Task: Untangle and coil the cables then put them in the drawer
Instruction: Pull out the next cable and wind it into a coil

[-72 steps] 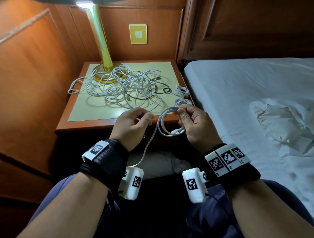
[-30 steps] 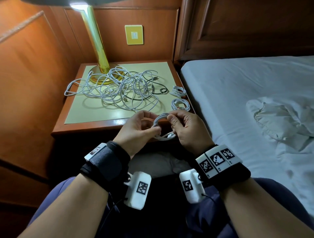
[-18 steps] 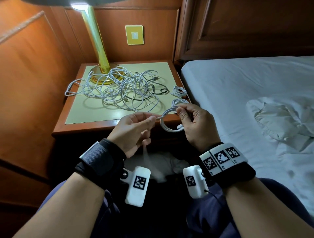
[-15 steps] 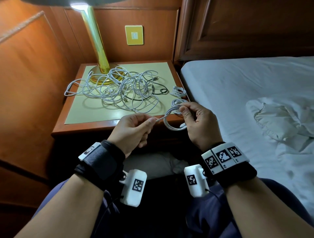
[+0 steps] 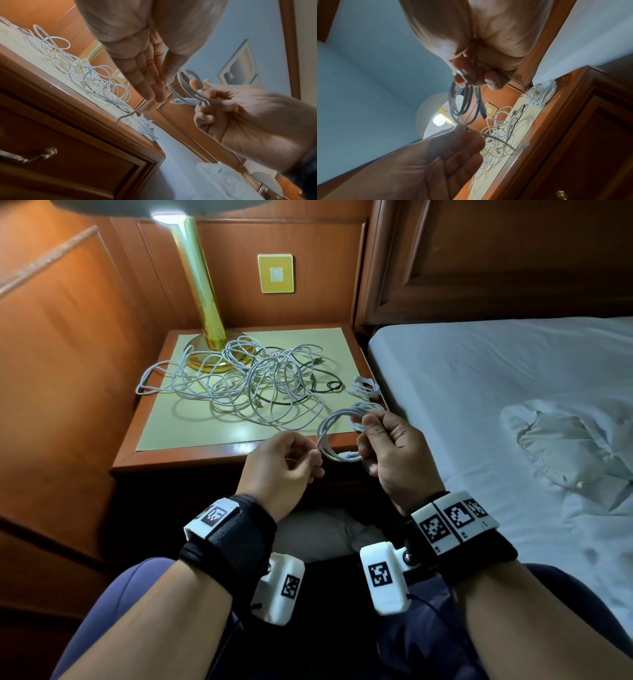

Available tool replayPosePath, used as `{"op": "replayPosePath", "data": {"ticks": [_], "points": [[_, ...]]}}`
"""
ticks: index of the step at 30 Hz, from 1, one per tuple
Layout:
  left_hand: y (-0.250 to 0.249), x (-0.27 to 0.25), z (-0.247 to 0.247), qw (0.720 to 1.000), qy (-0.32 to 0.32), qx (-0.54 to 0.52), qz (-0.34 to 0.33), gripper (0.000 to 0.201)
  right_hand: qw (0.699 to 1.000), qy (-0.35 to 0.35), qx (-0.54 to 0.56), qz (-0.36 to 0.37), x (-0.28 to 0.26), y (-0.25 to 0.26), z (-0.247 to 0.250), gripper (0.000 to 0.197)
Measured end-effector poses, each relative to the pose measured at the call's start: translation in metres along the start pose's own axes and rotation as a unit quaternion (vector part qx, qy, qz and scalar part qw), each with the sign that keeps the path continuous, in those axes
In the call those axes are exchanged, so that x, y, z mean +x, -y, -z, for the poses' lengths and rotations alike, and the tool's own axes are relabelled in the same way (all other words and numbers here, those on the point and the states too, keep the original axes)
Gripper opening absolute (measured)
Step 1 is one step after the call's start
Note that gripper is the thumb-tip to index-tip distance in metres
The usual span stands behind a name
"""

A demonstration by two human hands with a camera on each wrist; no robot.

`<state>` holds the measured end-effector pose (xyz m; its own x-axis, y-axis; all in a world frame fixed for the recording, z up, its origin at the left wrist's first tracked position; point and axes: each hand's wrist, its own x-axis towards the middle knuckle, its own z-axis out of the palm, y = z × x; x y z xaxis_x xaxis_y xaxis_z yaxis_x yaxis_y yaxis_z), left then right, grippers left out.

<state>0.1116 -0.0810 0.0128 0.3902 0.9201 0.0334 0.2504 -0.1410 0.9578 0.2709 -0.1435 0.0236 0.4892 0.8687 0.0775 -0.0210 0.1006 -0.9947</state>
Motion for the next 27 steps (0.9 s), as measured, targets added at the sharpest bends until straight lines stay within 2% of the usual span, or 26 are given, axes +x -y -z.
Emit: {"op": "replayPosePath", "data": {"ticks": [6,11,15,19,22,24,27], "points": [[-0.003,-0.001,-0.004,0.994,0.017,-0.079,0.067,0.007,0.999,0.006,-0.037,0.038,-0.002,-0.002,-0.001,0.017],[-0.006,-0.004,-0.001,0.997,0.069,0.002,0.040,0.015,0.986,-0.023,-0.124,0.113,0.002,-0.011,0.000,0.016],[-0.005,-0.006,-0.005,0.993,0.104,-0.018,0.046,0.019,0.972,-0.041,-0.180,0.149,0.000,-0.014,-0.003,0.027],[-0.006,-0.005,-0.011,0.989,0.062,-0.104,0.089,0.014,0.985,-0.002,-0.115,0.129,-0.005,-0.011,-0.010,0.013],[-0.008,-0.004,-0.010,0.980,0.024,-0.166,0.111,0.021,0.995,0.008,-0.050,0.091,-0.005,-0.006,-0.012,0.018],[-0.009,-0.003,-0.009,0.975,0.022,-0.189,0.112,0.022,0.998,0.015,-0.005,0.065,-0.005,-0.004,-0.013,0.020],[-0.011,-0.003,-0.007,0.972,0.035,-0.207,0.106,0.038,0.999,0.023,0.010,0.037,-0.003,-0.007,-0.013,0.021]]}}
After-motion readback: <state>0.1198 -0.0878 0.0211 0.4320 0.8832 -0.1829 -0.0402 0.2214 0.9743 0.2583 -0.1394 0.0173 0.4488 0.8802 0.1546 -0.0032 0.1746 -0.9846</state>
